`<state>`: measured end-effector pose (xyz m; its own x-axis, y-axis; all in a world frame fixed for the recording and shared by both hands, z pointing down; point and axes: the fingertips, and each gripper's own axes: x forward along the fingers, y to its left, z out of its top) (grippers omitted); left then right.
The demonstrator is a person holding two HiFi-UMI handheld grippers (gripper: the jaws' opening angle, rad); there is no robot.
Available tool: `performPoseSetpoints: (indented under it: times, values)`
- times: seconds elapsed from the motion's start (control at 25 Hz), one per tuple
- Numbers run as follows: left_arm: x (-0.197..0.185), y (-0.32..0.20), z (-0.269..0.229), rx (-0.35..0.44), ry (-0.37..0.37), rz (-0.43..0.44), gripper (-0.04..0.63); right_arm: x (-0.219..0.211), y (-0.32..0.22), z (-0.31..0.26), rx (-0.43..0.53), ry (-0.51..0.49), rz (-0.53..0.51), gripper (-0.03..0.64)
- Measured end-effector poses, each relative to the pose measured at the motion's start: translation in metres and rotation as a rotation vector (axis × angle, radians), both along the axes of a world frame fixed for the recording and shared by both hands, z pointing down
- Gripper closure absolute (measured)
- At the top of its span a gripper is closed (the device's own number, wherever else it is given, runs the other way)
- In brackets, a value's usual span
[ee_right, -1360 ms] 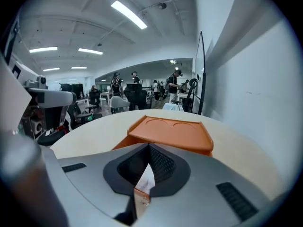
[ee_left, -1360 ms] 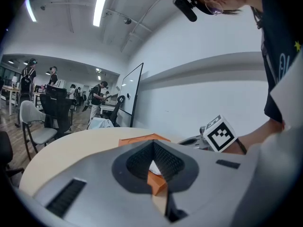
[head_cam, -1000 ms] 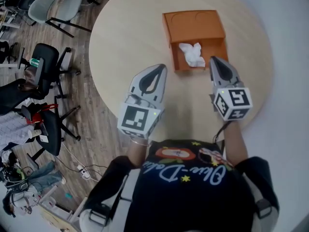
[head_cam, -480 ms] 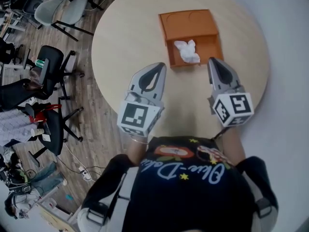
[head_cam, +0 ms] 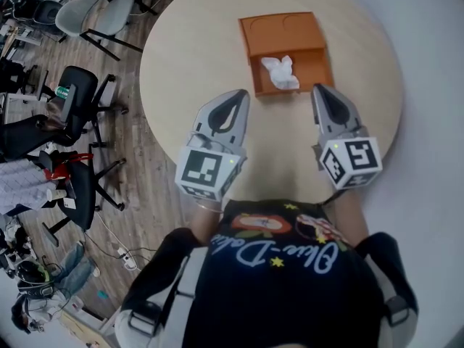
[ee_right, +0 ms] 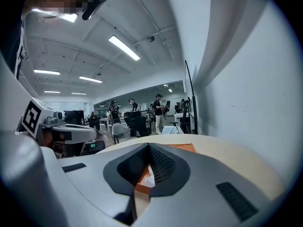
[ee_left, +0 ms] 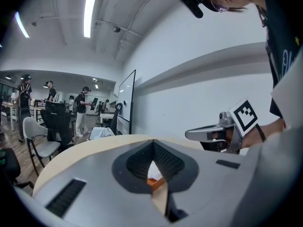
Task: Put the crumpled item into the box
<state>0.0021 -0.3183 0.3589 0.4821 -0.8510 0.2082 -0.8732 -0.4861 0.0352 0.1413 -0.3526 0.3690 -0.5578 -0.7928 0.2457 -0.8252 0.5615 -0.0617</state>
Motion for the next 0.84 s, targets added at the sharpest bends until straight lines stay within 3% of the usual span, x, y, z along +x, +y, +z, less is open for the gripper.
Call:
performPoseSetpoints:
  times: [0.6, 0.84]
  values:
    - [-0.01, 0.005, -0.001, 0.006, 0.014, -0.007, 0.603, -0.002, 0.005, 0.002, -0.01, 0.03, 0.02, 0.617]
    - [-0.011, 0.006, 0.001, 0.01, 0.013, -0.013, 0.603, -0.006, 0.007, -0.001, 0.005, 0.0, -0.001, 0.617]
